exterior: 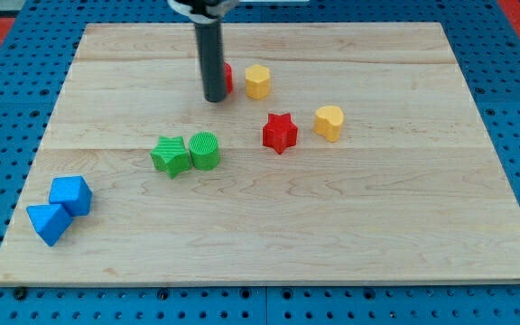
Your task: Move the yellow hexagon top left to the red star
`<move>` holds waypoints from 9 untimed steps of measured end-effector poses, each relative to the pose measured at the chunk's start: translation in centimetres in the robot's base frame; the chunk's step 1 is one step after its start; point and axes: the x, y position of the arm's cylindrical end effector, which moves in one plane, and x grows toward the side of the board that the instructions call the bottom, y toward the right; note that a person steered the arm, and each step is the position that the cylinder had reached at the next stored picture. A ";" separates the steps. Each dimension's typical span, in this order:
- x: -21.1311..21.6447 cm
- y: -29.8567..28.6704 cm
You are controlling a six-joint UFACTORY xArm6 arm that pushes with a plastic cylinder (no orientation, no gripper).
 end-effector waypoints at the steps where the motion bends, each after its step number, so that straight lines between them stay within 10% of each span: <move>1: 0.0 -4.4; 4: -6.9 -4.8; 6: -13.5 7.7; 9: -2.8 5.5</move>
